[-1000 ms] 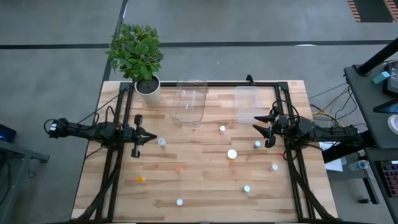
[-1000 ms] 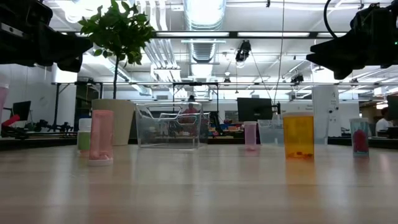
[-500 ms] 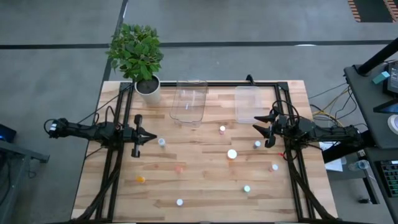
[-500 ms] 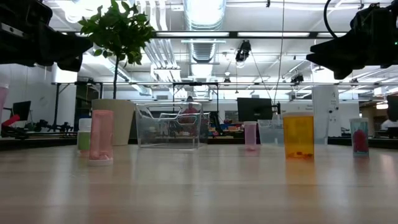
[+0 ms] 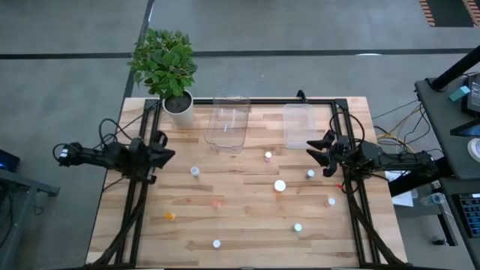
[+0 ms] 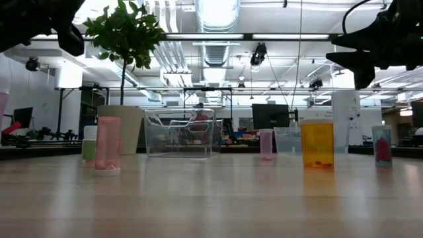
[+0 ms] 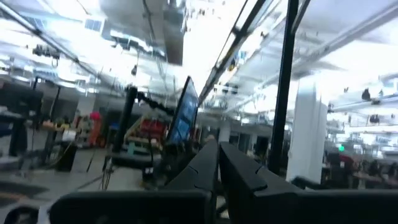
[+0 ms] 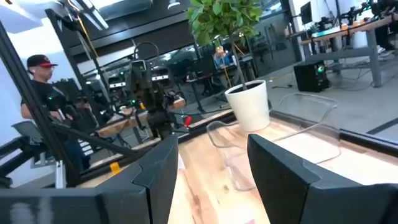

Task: Pick and place medicine bottles into bin by pill shape (circle, oval)
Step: Put the pink tablet pill bottle into the right transparent bin

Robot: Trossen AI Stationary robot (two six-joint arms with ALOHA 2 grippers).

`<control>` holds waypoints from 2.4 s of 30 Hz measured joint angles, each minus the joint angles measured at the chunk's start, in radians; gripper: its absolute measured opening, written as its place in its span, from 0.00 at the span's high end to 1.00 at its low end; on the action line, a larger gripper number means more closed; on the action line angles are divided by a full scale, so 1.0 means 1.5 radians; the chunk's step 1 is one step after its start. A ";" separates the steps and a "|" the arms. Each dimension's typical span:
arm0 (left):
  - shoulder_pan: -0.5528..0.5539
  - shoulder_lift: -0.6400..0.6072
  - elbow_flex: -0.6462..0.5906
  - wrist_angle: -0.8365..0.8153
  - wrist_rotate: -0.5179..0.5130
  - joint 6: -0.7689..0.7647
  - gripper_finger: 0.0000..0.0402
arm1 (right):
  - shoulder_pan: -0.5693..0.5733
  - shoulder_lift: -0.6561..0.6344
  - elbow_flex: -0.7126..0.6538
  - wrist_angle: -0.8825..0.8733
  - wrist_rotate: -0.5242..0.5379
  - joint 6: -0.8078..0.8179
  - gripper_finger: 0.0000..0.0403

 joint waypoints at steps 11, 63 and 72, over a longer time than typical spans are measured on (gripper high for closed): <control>0.000 0.013 0.003 0.101 -0.035 -0.003 1.00 | 0.000 0.012 0.000 0.105 0.048 0.035 0.54; 0.001 0.594 0.326 0.151 -0.147 0.352 1.00 | 0.000 0.674 0.625 -0.387 0.027 -0.186 0.54; 0.002 0.583 0.325 0.149 -0.199 0.353 1.00 | -0.013 0.791 0.741 -0.556 0.008 -0.221 0.56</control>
